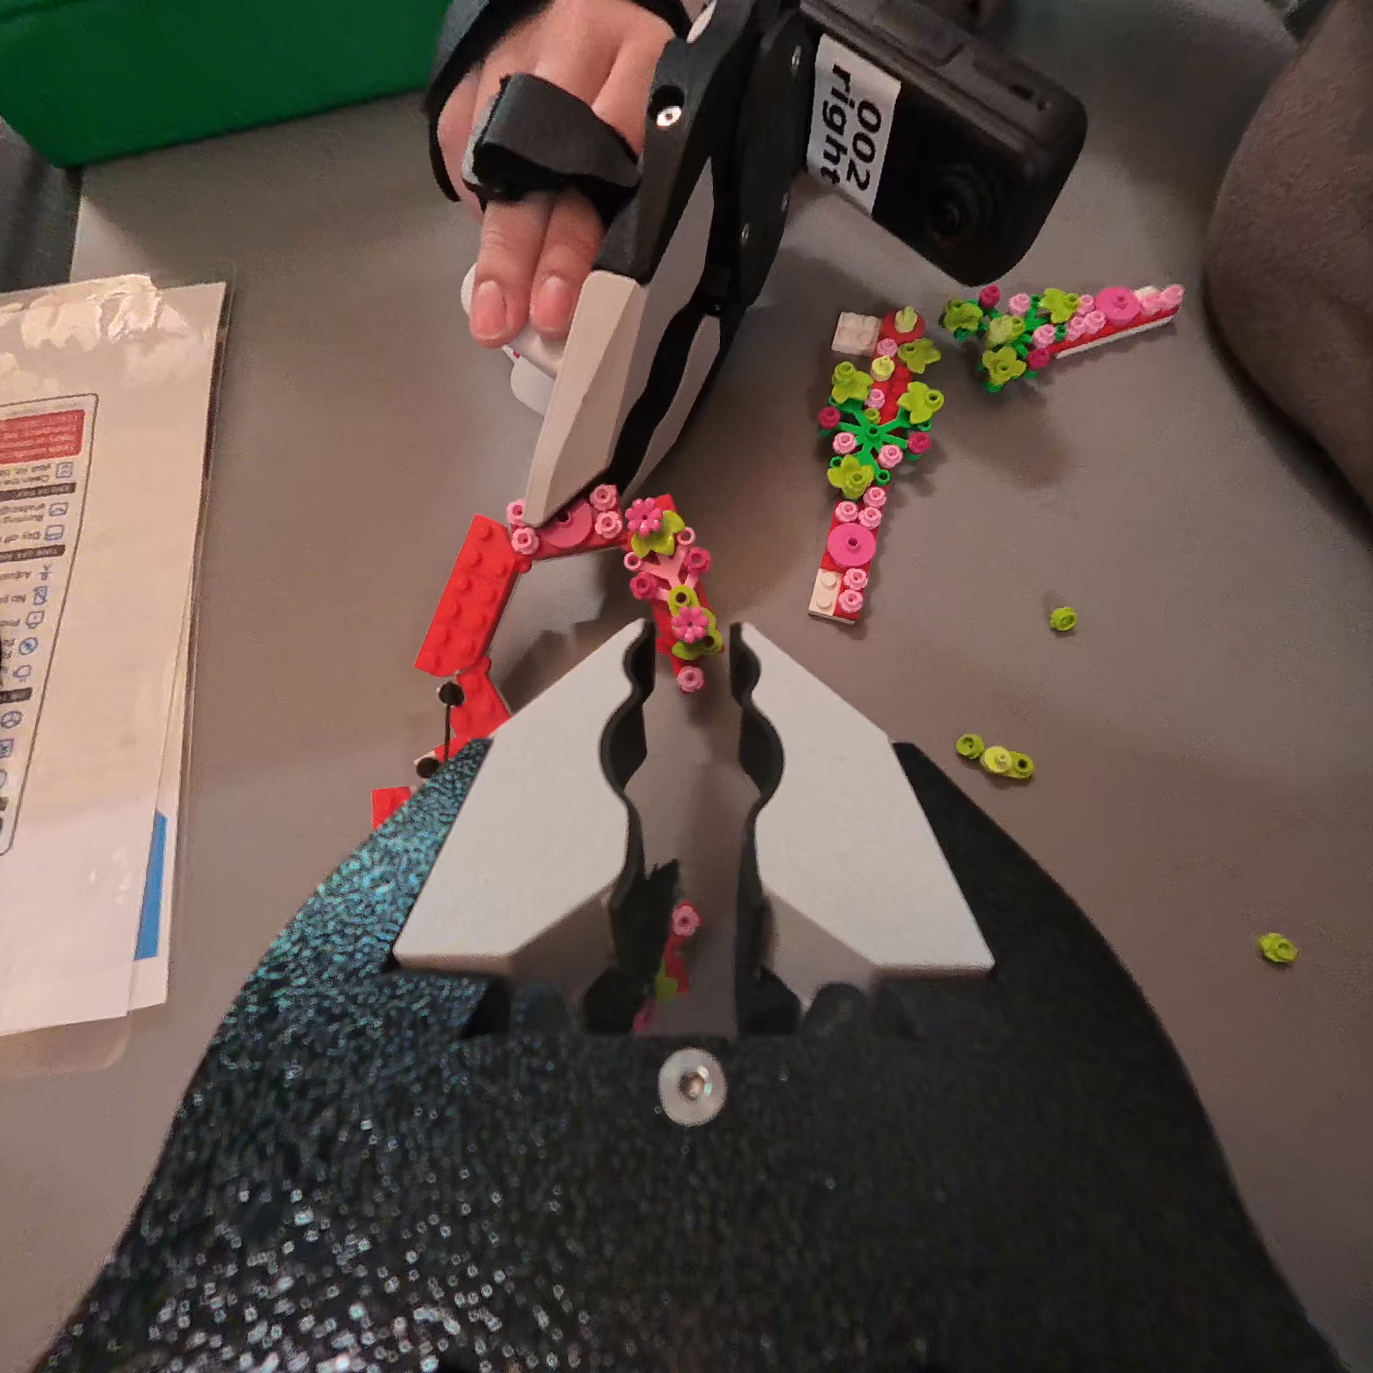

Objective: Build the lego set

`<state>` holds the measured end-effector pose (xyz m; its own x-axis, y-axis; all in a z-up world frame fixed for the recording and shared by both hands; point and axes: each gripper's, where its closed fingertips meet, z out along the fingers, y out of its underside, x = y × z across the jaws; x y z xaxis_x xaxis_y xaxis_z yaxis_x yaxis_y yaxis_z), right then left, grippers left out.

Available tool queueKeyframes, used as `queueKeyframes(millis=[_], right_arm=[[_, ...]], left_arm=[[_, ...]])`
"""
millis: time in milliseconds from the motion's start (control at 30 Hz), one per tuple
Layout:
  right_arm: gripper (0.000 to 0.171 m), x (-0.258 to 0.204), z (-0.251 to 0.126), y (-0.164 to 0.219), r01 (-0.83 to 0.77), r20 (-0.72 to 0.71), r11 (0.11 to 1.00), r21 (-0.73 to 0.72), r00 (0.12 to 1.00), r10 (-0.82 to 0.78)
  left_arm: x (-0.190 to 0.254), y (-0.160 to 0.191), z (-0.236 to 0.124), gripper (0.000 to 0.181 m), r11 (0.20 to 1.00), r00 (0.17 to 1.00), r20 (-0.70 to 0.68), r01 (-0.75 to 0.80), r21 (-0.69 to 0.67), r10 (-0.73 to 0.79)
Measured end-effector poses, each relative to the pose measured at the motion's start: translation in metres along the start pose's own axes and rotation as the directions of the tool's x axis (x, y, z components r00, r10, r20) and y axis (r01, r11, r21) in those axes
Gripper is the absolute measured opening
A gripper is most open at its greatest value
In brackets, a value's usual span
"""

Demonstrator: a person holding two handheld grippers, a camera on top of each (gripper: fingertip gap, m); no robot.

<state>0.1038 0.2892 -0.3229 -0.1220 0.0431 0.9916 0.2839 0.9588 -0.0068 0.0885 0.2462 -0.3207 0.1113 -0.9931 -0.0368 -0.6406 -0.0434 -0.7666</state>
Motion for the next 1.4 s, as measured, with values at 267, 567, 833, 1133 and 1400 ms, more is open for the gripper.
queueKeyframes(millis=[267,567,833,1133,1400], right_arm=[[0.013,0.000,0.000,0.001,-0.010,0.000,1.000,-0.003,1.000,0.010],[0.013,0.002,0.002,0.003,-0.045,-0.002,0.999,-0.010,0.999,0.045],[0.013,0.003,0.002,0.004,-0.067,0.001,0.998,-0.010,0.998,0.067],[0.013,0.002,0.002,0.003,-0.086,0.007,0.996,-0.010,0.996,0.086],[0.013,0.002,0.002,0.003,-0.094,0.011,0.996,-0.010,0.995,0.094]], left_arm=[[0.000,-0.013,-0.008,0.036,0.992,0.991,0.134,-0.021,0.121,0.004],[0.008,-0.005,-0.006,0.057,0.908,0.731,0.563,-0.410,-0.088,0.385],[0.003,-0.007,0.006,0.054,0.783,0.525,0.612,-0.554,-0.281,0.591],[-0.011,-0.002,0.008,0.045,0.754,0.435,0.646,-0.546,-0.364,0.627],[-0.013,-0.003,0.006,0.035,0.731,0.394,0.651,-0.562,-0.388,0.649]])
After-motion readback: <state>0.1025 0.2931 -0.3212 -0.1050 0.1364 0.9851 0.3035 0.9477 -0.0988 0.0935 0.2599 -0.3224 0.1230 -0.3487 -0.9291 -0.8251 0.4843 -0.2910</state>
